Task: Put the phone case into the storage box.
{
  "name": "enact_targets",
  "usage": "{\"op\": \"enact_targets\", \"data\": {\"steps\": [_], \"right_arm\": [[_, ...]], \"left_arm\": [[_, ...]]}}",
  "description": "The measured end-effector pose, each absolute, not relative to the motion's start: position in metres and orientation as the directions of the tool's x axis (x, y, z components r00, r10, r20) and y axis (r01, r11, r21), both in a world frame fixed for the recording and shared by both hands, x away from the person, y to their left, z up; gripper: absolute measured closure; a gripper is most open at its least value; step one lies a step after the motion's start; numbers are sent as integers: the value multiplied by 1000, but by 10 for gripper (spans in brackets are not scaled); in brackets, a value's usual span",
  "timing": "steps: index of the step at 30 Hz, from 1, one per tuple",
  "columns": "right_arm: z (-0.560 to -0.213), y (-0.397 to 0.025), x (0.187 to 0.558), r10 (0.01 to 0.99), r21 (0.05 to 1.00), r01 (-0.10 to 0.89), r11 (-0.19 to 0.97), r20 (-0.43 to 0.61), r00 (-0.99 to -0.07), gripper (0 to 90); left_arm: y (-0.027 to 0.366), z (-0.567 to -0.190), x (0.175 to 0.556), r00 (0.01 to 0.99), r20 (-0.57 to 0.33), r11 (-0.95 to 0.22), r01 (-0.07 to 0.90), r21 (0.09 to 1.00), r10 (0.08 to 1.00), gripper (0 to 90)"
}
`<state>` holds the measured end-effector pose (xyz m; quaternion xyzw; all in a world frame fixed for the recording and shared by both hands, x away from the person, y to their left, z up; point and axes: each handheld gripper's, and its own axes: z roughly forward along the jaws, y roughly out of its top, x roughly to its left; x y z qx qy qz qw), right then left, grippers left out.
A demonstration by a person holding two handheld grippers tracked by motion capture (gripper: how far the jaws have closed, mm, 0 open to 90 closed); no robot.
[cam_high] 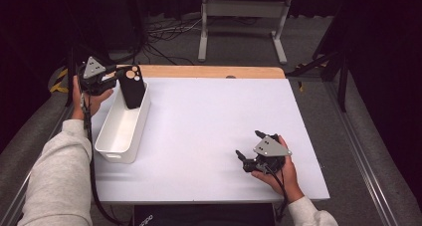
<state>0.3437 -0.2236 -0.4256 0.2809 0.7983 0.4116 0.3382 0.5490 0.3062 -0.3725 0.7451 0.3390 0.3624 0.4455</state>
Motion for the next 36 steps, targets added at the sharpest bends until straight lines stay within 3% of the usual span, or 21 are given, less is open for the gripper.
{"op": "enact_targets", "data": {"steps": [10, 21, 27, 30, 36], "right_arm": [[-426, -223, 344, 727, 848, 172, 502, -305, -615, 123], [-426, -222, 344, 723, 847, 165, 505, -311, -617, 123], [-424, -224, 343, 727, 856, 159, 492, -303, -616, 123], [-423, -226, 344, 729, 862, 155, 483, -298, -616, 123], [-421, -228, 344, 731, 868, 146, 474, -295, -616, 123]], "left_arm": [[312, -379, 551, 518, 185, -351, 244, 904, 835, 626], [312, -373, 544, 506, 196, -343, 215, 915, 840, 594], [311, -361, 533, 490, 196, -324, 191, 927, 850, 491], [309, -356, 527, 482, 202, -323, 181, 929, 852, 392], [302, -347, 512, 472, 221, -326, 154, 933, 854, 324]]}}
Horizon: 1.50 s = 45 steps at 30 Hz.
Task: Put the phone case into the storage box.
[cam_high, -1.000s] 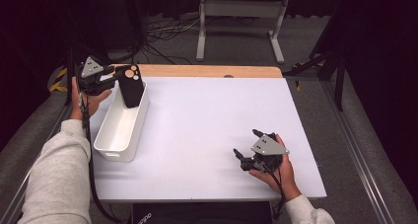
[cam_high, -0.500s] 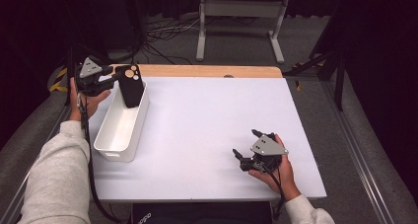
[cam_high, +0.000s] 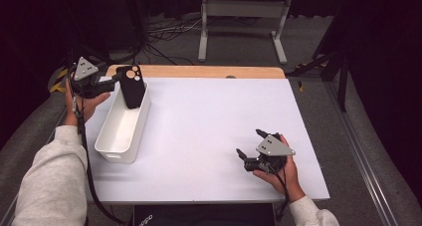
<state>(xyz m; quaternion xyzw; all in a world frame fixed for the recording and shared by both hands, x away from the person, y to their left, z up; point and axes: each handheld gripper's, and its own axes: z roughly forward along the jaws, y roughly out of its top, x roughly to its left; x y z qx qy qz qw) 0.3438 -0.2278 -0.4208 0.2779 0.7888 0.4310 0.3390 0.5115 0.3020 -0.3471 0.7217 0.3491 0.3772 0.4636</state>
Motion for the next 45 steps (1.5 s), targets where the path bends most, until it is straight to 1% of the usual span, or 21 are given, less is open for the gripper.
{"op": "enact_targets", "data": {"steps": [1, 2, 3, 7, 10, 17, 45], "right_arm": [[-420, -228, 344, 731, 870, 145, 471, -293, -617, 123], [-420, -228, 344, 731, 870, 145, 471, -293, -617, 123], [-420, -228, 344, 730, 870, 145, 471, -292, -618, 123], [-420, -227, 345, 726, 871, 145, 469, -288, -624, 123], [-420, -226, 345, 724, 871, 145, 470, -286, -628, 121], [-420, -225, 347, 719, 870, 144, 471, -284, -634, 120], [-419, -222, 343, 712, 869, 141, 474, -284, -642, 118]], "left_arm": [[300, -345, 508, 475, 221, -326, 152, 933, 852, 284], [300, -345, 508, 475, 221, -326, 152, 933, 852, 264], [298, -343, 505, 478, 221, -326, 149, 934, 850, 264], [290, -337, 495, 484, 227, -332, 142, 933, 845, 107], [285, -336, 490, 496, 230, -340, 143, 929, 837, 79], [282, -330, 478, 519, 219, -332, 134, 934, 826, 51], [270, -322, 432, 618, 202, -305, 65, 950, 760, 24]]}}
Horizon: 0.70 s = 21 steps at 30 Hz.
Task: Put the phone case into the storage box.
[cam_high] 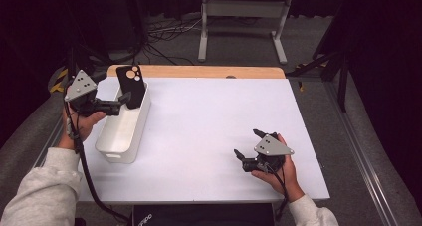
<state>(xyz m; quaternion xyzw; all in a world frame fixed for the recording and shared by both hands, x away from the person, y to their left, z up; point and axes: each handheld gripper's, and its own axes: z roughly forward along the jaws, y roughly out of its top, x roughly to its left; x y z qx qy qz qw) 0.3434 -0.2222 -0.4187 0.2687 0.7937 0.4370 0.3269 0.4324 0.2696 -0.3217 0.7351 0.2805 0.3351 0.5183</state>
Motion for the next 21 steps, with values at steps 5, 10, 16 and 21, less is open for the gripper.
{"op": "enact_targets", "data": {"steps": [5, 10, 16, 21], "right_arm": [[-418, -222, 343, 712, 869, 141, 474, -285, -642, 117], [-418, -221, 343, 711, 869, 142, 475, -284, -643, 117], [-417, -221, 342, 711, 870, 140, 473, -283, -644, 117], [-416, -220, 341, 708, 869, 136, 476, -287, -645, 116]], "left_arm": [[262, -322, 423, 643, 209, -308, 45, 950, 737, 25], [255, -321, 415, 657, 220, -315, 28, 949, 721, 25], [251, -321, 409, 664, 224, -306, 6, 952, 713, 23], [247, -323, 401, 680, 221, -292, -11, 956, 699, 24]]}}
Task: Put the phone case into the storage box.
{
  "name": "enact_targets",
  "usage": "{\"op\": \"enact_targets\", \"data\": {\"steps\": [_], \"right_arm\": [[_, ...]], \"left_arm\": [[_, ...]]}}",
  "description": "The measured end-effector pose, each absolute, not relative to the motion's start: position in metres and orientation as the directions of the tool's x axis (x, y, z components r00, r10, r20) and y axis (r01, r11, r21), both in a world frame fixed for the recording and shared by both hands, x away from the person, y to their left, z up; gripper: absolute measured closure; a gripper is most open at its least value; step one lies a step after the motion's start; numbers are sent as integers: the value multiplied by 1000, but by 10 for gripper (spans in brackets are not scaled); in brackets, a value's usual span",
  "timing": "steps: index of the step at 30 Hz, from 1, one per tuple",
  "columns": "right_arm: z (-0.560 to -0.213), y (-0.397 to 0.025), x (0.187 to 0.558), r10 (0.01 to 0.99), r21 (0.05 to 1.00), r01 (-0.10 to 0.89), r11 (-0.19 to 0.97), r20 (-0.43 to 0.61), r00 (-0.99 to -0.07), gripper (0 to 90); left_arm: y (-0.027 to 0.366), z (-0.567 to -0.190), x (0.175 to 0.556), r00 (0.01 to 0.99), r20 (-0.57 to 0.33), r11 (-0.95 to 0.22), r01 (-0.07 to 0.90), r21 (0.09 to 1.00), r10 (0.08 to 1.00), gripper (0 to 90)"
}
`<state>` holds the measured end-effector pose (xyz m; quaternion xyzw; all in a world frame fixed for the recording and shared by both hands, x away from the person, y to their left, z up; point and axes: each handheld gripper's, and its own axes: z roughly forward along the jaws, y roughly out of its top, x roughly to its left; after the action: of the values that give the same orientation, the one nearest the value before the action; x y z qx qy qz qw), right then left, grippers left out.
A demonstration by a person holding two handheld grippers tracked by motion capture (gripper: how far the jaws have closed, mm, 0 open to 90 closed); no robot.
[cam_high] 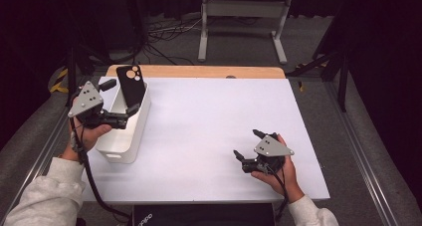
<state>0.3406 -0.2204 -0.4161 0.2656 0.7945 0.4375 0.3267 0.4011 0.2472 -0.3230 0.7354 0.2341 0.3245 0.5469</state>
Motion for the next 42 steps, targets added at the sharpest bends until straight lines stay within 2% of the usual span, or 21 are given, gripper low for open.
{"op": "enact_targets", "data": {"steps": [42], "right_arm": [[-412, -219, 338, 703, 874, 120, 470, -289, -650, 116]], "left_arm": [[227, -339, 354, 744, 258, -277, -103, 955, 616, 36]]}}
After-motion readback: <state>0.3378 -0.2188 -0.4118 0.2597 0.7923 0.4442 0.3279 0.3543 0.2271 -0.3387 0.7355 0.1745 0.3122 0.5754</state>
